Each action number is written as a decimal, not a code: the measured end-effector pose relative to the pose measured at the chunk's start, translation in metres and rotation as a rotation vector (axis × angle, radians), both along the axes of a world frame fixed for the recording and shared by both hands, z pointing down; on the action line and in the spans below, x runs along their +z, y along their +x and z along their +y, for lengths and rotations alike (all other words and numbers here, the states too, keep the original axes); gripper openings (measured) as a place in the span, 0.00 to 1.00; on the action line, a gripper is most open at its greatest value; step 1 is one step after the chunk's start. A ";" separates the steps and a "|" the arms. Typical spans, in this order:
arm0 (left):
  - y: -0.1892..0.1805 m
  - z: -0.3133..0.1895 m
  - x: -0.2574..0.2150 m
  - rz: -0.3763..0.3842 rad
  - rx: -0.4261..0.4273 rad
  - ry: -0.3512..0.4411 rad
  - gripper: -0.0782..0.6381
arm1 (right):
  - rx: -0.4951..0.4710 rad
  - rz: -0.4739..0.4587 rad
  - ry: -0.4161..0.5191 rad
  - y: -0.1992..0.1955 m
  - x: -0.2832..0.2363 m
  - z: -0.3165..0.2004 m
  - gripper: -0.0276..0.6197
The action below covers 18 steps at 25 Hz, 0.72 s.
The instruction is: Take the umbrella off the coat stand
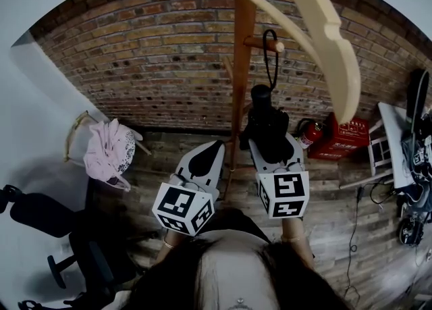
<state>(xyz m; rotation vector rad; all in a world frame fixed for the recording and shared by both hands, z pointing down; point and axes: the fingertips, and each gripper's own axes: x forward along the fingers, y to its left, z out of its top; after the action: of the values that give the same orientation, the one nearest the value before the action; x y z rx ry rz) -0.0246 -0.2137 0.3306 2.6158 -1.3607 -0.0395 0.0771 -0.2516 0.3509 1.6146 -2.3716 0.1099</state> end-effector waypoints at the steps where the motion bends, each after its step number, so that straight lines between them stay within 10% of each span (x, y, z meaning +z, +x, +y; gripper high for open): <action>1: 0.001 0.002 -0.001 0.002 0.003 -0.001 0.12 | 0.002 0.000 0.001 0.001 -0.001 0.002 0.47; 18: 0.014 0.000 0.002 -0.001 0.062 -0.001 0.12 | 0.048 -0.007 0.008 0.015 -0.001 0.008 0.47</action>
<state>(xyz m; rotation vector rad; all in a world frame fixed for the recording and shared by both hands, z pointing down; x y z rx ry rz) -0.0102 -0.2137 0.3329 2.6557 -1.2790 -0.0285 0.0918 -0.2437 0.3498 1.6770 -2.3418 0.1159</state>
